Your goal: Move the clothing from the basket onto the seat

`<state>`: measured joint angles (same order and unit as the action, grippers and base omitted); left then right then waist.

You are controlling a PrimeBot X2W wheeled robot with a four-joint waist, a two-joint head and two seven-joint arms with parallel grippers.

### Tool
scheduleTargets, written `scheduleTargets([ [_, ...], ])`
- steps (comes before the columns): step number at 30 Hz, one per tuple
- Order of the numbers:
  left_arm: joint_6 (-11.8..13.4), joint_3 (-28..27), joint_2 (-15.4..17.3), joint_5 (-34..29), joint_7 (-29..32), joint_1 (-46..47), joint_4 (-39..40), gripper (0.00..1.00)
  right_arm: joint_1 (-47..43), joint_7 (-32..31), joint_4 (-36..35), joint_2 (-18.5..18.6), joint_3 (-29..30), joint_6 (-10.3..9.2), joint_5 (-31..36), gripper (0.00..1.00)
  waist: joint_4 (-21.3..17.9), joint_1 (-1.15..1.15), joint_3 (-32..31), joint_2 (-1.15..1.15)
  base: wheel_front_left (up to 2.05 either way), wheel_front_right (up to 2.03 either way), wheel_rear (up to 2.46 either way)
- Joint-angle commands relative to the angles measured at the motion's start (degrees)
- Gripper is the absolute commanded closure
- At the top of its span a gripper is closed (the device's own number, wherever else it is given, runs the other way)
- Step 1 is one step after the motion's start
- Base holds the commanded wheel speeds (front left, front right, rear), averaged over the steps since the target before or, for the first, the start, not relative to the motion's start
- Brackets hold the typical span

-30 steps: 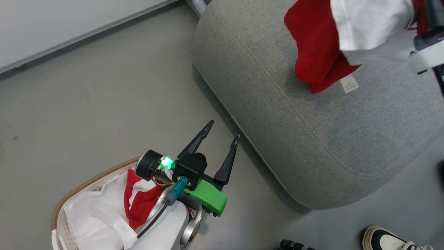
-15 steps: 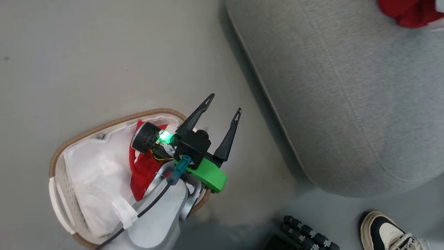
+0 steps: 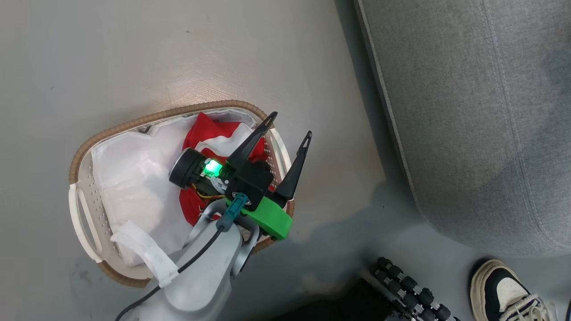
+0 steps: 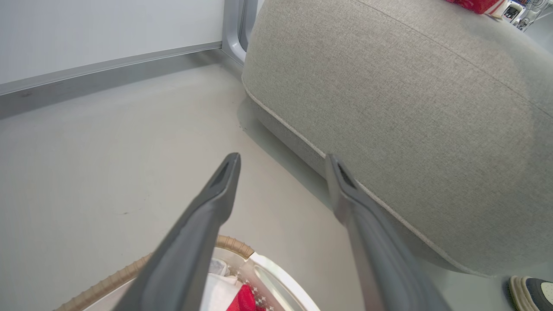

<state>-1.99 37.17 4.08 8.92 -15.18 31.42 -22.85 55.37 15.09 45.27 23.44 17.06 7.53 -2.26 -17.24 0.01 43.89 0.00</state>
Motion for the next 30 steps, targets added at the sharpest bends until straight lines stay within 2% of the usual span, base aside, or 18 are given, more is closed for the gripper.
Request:
scheduleTargets([
  [1, 0.1, -0.25, 0.42, -0.74, 0.04, 1.32, -0.18, 0.0, -2.0, 0.1, -0.11, -0.7, 0.85, -0.08, 0.33, 1.0, -0.06, -0.01, 0.21, 0.0, 0.0, 0.0, 0.0],
  [3, 0.16, -0.45, 0.66, -0.79, 0.04, 1.35, -0.32, 0.0, -3.56, 0.1, -0.66, -1.82, 2.1, -0.08, 0.41, 1.0, -0.57, -0.01, -0.33, 0.0, 0.0, 0.0, 0.0],
  [4, 0.18, -0.56, 0.78, -0.73, 0.04, 1.33, -0.43, 0.0, -4.35, 0.1, -1.14, -2.45, 2.28, -0.08, 0.74, 0.87, -0.81, -0.01, -0.64, 0.0, 0.0, 0.0, 0.0],
  [5, 0.22, -0.66, 0.88, -0.72, 0.04, 1.38, -0.51, 0.0, -5.41, 0.1, -1.81, -3.19, 2.65, -0.08, 0.88, 0.51, -1.03, -0.01, -1.07, 0.0, 0.0, 0.0, 0.0],
  [6, 0.31, -0.86, 0.96, -0.64, 0.04, 1.35, -0.5, 0.0, -6.29, 0.1, -2.53, -3.73, 3.21, -0.08, 0.93, 0.12, -1.23, -0.01, -1.55, 0.0, 0.0, 0.0, 0.0],
  [7, 0.39, -1.01, 1.0, -0.53, 0.04, 1.23, -0.54, 0.0, -7.57, 0.1, -3.35, -4.37, 3.61, -0.08, 1.05, 0.0, -1.42, -0.01, -2.13, 0.0, 0.0, 0.0, 0.0],
  [21, 0.93, -4.44, 0.93, 0.62, 0.04, -4.35, 0.83, 0.0, -22.43, 0.1, -13.25, -9.7, 4.99, -0.08, 0.39, 0.0, -2.34, -0.01, -13.08, 0.0, 0.0, 0.0, 0.0],
  [30, 1.7, -8.79, 0.25, 1.08, 0.05, -9.23, 2.22, 0.0, -28.06, 0.1, -21.24, -11.11, -0.82, -0.08, -0.8, 0.0, 0.34, -0.01, -20.39, 0.0, 0.0, 0.0, 0.0],
])
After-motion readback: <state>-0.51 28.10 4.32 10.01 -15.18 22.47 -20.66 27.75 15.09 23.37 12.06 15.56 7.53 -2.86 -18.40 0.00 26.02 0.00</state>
